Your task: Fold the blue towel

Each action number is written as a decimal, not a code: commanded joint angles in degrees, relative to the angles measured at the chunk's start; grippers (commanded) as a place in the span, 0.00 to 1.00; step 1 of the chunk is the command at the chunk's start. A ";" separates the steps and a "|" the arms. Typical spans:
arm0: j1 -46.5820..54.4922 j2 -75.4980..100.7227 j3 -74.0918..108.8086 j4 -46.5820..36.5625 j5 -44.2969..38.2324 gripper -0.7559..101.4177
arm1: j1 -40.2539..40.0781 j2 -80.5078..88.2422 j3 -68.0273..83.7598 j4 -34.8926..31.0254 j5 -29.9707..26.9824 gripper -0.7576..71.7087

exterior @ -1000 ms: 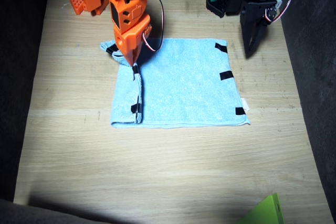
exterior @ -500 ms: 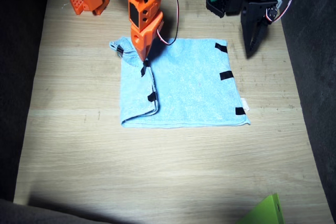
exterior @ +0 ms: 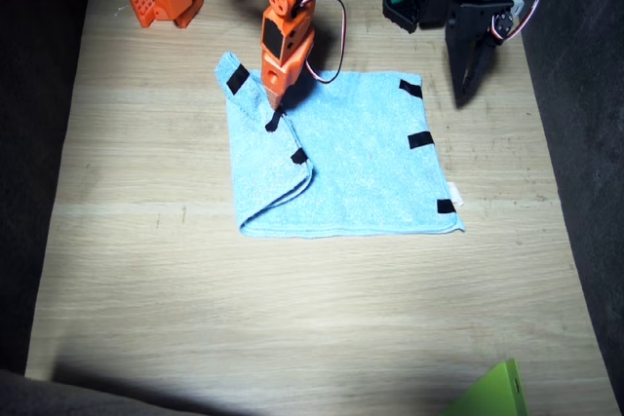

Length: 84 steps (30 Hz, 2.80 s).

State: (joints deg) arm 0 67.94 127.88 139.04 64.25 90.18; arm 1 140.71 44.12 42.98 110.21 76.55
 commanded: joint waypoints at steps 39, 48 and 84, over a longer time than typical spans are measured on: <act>0.53 2.29 1.14 -0.26 0.62 0.04 | -1.05 21.09 6.68 1.41 -7.82 0.38; 0.53 2.37 1.23 -0.26 0.53 0.04 | 3.87 14.59 7.12 1.41 -7.56 0.36; 0.79 4.31 2.29 -0.44 0.18 0.08 | -16.88 30.32 5.45 1.23 -5.36 0.31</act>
State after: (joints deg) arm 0 67.76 130.52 141.06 63.54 90.18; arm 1 130.34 69.17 49.57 110.57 68.73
